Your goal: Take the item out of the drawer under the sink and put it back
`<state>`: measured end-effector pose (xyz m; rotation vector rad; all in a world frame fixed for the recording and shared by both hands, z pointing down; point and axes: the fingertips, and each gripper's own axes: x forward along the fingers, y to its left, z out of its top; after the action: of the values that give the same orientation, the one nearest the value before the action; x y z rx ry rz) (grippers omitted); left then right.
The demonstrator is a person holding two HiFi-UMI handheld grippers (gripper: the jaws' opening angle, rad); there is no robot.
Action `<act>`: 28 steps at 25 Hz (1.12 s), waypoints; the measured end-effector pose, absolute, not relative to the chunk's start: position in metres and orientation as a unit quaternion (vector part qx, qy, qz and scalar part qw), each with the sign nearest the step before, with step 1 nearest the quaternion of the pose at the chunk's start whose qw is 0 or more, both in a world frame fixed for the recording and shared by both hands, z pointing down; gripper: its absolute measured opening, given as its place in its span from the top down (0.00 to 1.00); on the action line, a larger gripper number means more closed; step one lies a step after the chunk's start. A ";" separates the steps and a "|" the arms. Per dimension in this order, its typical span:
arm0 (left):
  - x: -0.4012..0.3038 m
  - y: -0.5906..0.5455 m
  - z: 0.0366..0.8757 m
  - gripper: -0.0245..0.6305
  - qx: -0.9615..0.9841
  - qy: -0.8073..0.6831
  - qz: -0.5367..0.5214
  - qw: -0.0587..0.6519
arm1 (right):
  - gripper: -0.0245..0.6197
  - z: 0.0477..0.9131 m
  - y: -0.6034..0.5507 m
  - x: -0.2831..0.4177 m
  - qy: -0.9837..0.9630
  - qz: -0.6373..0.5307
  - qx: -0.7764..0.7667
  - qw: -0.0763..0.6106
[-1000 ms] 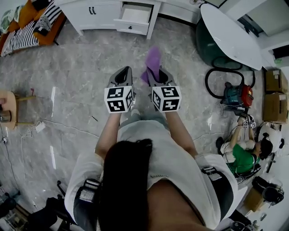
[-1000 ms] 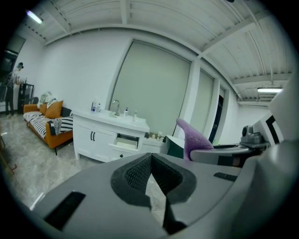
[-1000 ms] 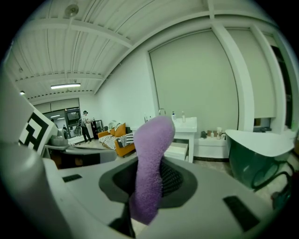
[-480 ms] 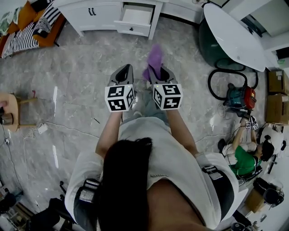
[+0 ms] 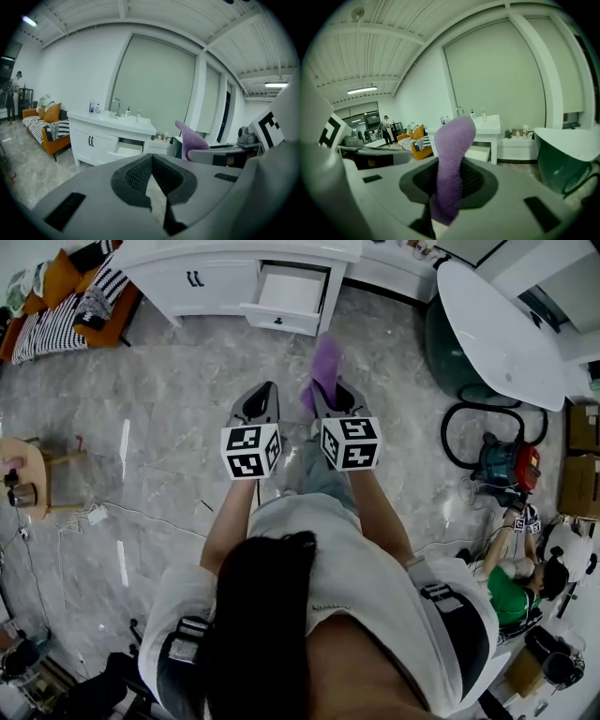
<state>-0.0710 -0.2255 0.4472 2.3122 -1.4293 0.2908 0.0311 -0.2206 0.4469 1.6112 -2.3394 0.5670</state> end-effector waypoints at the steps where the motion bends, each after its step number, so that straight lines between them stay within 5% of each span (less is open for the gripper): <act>1: -0.068 -0.235 0.447 0.96 0.827 -0.514 0.104 0.203 | 0.80 0.447 -0.229 0.034 -0.802 0.196 0.550 0.123; 28: 0.010 -0.401 0.458 0.96 0.781 -0.570 0.105 0.232 | 0.80 0.459 -0.407 0.108 -0.835 0.212 0.485 0.153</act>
<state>0.0098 -0.4011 0.4580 2.1465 -1.5670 0.2878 0.1080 -0.4068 0.4594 1.3908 -2.3951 0.6068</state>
